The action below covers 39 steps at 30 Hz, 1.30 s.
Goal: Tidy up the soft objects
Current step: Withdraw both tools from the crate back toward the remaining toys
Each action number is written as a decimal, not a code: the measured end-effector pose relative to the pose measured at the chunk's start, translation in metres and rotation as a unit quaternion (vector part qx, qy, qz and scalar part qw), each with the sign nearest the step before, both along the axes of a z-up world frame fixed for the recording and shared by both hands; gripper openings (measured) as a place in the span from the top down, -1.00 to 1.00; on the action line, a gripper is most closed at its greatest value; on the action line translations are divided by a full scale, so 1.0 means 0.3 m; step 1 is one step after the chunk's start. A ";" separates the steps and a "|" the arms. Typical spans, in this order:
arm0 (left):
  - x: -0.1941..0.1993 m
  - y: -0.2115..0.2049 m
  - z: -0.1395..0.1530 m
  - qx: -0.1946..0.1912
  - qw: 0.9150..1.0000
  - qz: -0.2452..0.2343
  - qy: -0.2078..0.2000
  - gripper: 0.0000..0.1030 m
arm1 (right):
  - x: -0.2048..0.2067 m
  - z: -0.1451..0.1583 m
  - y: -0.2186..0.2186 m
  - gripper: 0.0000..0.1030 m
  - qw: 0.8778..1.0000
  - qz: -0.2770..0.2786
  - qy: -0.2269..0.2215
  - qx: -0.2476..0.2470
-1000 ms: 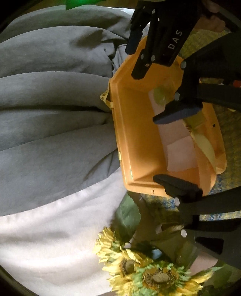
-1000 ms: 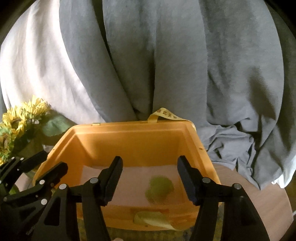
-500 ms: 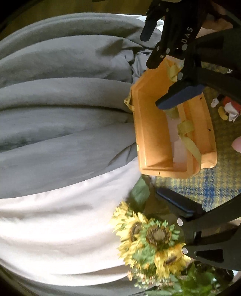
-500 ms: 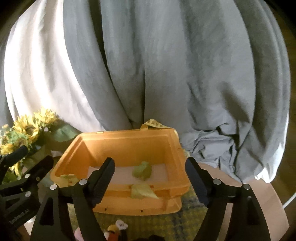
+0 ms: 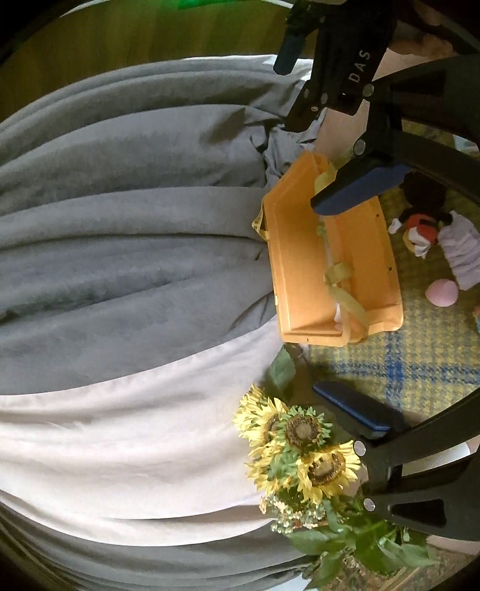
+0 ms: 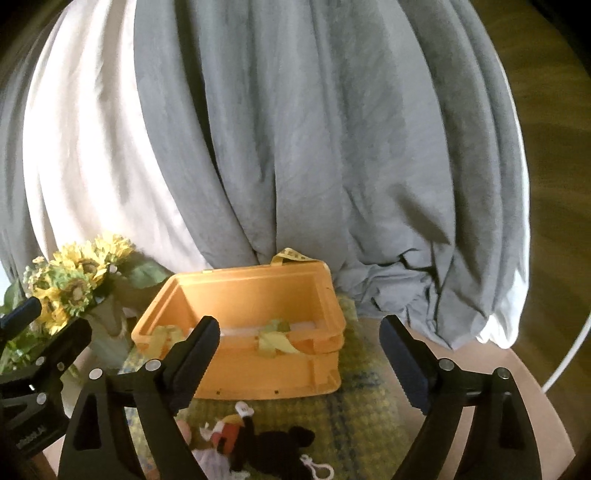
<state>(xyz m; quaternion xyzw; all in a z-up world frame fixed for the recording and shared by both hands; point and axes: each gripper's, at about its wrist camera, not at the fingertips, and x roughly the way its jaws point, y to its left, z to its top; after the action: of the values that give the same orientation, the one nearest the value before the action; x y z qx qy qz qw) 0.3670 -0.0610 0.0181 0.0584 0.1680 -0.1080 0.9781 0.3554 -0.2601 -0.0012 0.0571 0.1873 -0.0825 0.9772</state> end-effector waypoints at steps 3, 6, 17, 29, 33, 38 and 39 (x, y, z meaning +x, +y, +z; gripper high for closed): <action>-0.047 -0.001 -0.001 0.004 1.000 -0.001 0.001 -0.78 | -0.045 0.000 0.006 -0.75 1.000 0.001 0.000 -0.003; -0.089 -0.003 -0.009 0.009 1.000 -0.002 0.003 -0.78 | -0.083 -0.006 0.012 -0.75 1.000 0.003 0.002 -0.003; -0.211 -0.015 -0.092 0.024 0.999 -0.008 0.027 -0.78 | -0.200 -0.086 -0.001 -0.75 1.000 0.000 0.028 0.009; -0.290 -0.036 -0.202 0.034 0.997 -0.026 0.071 -0.78 | -0.279 -0.193 -0.011 -0.75 0.998 0.002 0.062 0.011; -0.319 -0.044 -0.237 0.046 0.995 -0.032 0.081 -0.78 | -0.287 -0.234 -0.015 -0.75 0.996 0.009 0.082 0.016; -0.348 -0.055 -0.293 0.057 0.992 -0.045 0.102 -0.78 | -0.292 -0.304 -0.016 -0.88 0.993 0.015 0.115 0.026; -0.353 -0.058 -0.305 0.058 0.991 -0.048 0.108 -0.78 | -0.294 -0.319 -0.016 -0.88 0.992 0.015 0.121 0.025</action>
<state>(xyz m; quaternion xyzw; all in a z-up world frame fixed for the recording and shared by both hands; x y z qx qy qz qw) 0.2611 -0.0782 -0.0733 0.1106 0.2753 -0.1504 0.9431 0.2672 -0.2648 -0.0970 0.0686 0.3071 -0.0693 0.9467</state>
